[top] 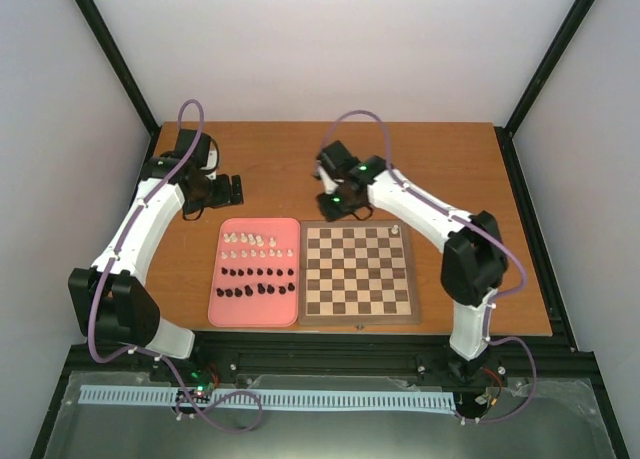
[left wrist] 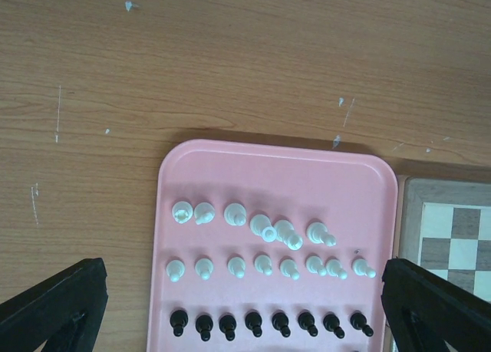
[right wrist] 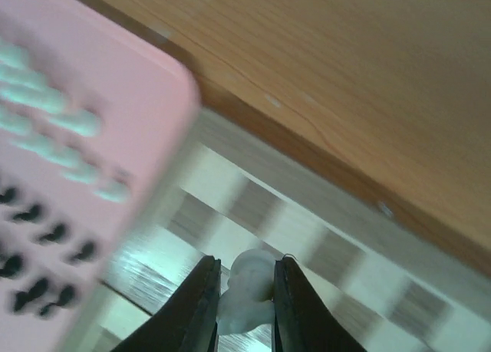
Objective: Set up the chess pieces on the board
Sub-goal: Place the chess piece on the chessboard, then pick up the chess piece from the storage box.
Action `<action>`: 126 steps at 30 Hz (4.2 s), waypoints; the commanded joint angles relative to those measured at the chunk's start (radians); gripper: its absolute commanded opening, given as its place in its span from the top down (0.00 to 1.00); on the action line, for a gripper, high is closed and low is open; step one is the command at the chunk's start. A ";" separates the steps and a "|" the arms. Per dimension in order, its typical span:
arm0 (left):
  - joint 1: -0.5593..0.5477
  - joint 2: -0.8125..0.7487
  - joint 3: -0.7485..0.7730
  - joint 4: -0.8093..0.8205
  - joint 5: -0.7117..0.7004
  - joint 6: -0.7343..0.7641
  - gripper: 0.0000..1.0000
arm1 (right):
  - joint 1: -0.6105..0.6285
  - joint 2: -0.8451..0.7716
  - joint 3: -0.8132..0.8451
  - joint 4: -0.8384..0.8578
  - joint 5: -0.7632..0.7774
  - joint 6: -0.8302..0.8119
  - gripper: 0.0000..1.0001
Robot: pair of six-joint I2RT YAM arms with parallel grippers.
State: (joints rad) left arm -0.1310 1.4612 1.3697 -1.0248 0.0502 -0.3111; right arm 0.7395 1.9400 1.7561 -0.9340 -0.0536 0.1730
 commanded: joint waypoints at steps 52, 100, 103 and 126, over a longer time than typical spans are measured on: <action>0.004 0.008 0.014 0.009 0.021 -0.004 0.00 | -0.289 -0.058 -0.439 0.121 0.118 0.074 0.77; 0.004 -0.033 -0.007 0.014 0.002 -0.006 0.00 | 0.104 0.415 0.369 -0.014 -0.268 -0.050 0.49; 0.004 -0.039 -0.013 0.014 -0.004 -0.005 0.00 | 0.108 0.447 0.397 -0.023 -0.274 -0.053 0.50; 0.004 -0.056 -0.032 0.011 -0.004 0.003 0.00 | 0.124 0.559 0.499 -0.052 -0.287 -0.050 0.62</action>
State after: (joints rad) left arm -0.1310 1.4311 1.3369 -1.0180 0.0513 -0.3111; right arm 0.8536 2.4752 2.2368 -0.9600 -0.3332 0.1272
